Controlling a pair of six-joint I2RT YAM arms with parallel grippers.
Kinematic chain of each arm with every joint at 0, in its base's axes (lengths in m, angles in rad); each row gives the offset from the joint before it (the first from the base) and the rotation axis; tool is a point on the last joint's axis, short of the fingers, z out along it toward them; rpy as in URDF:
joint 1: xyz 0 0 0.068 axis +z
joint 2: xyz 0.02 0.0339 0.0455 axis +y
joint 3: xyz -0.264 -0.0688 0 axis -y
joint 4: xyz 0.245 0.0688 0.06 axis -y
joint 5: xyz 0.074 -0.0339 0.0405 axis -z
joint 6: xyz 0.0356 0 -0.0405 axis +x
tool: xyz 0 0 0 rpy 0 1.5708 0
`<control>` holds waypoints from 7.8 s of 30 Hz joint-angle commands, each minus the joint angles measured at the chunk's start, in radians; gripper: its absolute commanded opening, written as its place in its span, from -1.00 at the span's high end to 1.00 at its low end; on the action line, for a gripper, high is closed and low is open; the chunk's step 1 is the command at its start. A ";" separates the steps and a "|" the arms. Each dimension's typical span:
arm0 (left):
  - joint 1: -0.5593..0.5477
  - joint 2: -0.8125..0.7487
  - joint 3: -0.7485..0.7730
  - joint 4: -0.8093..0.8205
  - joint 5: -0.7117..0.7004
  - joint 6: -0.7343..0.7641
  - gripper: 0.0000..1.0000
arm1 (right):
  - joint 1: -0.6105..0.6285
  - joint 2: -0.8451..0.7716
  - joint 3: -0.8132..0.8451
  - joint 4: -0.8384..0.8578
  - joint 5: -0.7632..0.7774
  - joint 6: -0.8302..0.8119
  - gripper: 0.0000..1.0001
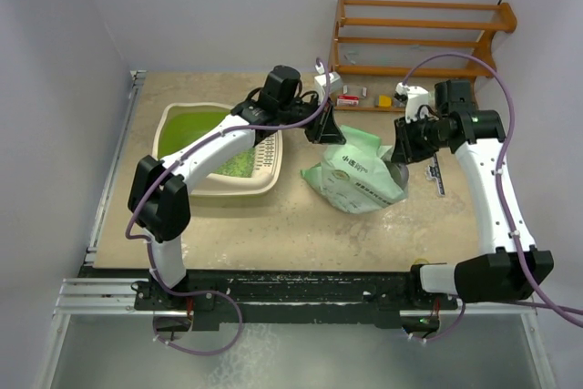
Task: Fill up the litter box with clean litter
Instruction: 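Scoop the cat litter from the cat litter bag.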
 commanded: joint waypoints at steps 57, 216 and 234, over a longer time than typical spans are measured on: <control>-0.088 -0.024 -0.030 0.141 0.075 -0.037 0.79 | -0.016 -0.023 -0.106 0.002 -0.055 0.034 0.34; -0.129 -0.133 -0.224 0.235 -0.461 0.042 0.94 | 0.044 0.481 -0.198 0.123 -0.534 -0.057 1.00; -0.128 -0.185 -0.217 0.206 -0.488 0.053 0.94 | 0.038 0.433 -0.026 -0.075 -0.652 -0.102 1.00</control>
